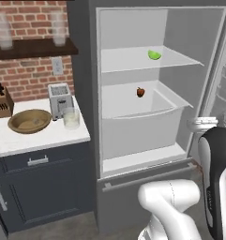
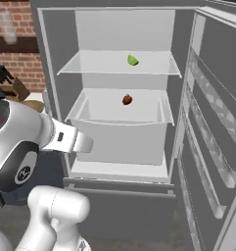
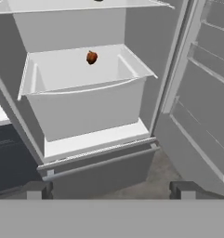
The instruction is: Grab a lemon wedge from the fridge and one ice cube from the ice bowl, and put them in the glass of lemonade.
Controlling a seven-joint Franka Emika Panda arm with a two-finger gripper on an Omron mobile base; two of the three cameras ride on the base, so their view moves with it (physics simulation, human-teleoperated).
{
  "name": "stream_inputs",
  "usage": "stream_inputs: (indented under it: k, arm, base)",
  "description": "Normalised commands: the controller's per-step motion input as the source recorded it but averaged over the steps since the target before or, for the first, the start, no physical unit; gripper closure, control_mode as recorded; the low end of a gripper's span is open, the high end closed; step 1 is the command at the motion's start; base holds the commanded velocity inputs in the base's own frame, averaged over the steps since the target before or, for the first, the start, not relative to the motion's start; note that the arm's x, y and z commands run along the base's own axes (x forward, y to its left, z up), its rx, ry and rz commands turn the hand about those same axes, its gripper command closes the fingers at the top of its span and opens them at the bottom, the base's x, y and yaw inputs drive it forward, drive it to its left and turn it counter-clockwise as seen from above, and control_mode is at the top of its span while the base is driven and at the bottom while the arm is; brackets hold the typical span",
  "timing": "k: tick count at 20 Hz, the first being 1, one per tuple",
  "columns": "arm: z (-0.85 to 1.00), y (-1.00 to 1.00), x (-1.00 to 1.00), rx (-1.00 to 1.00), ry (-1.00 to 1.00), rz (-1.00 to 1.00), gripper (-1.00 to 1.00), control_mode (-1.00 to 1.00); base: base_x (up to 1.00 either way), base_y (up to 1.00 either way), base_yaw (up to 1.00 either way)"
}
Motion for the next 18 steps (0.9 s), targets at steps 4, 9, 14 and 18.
stream_inputs:
  k: [4,9,14,18]
  arm:
    - [0.00,0.00,0.00,0.00,0.00,0.00,-1.00,1.00]
    - [0.00,0.00,0.00,0.00,0.00,0.00,-1.00,1.00]
    - [0.00,0.00,0.00,0.00,0.00,0.00,-1.00,1.00]
    - [0.00,0.00,0.00,0.00,0.00,0.00,-1.00,1.00]
  base:
    - [0.00,-0.25,0.25]
    - [0.00,-0.26,0.11]
    - [0.34,-0.27,0.01]
    - [0.57,-0.15,0.00]
